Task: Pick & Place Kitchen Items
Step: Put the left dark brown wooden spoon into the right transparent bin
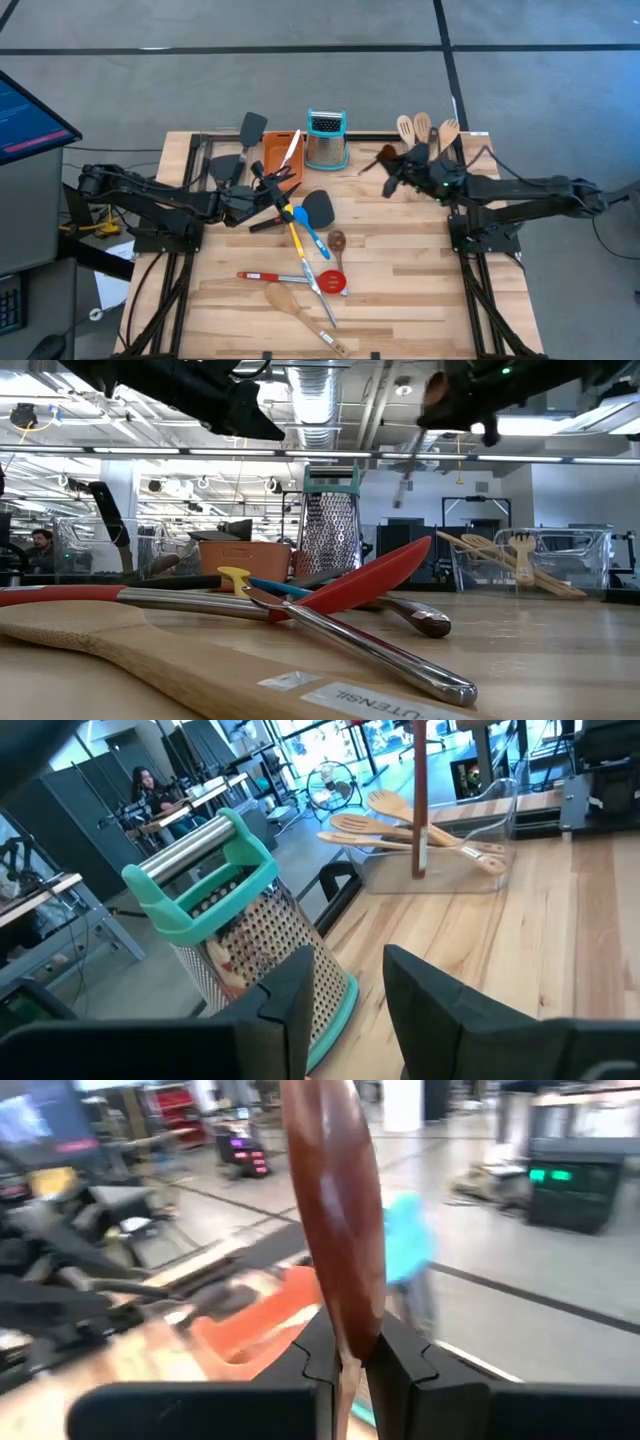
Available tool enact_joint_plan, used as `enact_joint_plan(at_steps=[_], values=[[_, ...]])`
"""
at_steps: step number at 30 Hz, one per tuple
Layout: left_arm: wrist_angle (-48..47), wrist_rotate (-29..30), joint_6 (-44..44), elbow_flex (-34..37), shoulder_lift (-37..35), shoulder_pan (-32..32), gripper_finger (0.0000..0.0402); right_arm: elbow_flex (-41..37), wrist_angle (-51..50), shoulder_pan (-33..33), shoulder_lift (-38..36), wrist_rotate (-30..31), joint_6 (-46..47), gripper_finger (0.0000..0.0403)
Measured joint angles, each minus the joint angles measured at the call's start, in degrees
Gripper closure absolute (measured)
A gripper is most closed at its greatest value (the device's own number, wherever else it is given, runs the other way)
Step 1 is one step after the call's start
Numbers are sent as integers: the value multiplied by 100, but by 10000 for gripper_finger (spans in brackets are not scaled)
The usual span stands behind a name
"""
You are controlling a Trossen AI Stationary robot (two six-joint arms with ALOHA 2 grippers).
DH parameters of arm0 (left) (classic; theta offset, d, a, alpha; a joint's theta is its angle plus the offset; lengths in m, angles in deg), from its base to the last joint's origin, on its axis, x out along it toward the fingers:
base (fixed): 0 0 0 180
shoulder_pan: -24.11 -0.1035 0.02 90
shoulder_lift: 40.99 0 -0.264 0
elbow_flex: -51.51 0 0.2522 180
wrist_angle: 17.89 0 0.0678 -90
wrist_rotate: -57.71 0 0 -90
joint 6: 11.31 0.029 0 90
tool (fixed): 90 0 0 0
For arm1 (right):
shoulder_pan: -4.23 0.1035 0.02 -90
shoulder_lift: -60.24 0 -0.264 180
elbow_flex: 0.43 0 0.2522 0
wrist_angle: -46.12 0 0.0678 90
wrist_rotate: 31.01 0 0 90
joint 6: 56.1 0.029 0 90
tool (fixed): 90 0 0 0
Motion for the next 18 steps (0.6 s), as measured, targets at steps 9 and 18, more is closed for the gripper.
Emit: enact_joint_plan(at_steps=[9, 18], values=[[8, -5, -2, 0, 0, 0, 295, 2, -2403, -41, -1477, 1274, 899, 382], [10, -25, -2, 0, 0, 0, 295, 2, -4676, -401, -2007, 1698, 2406, 382]])
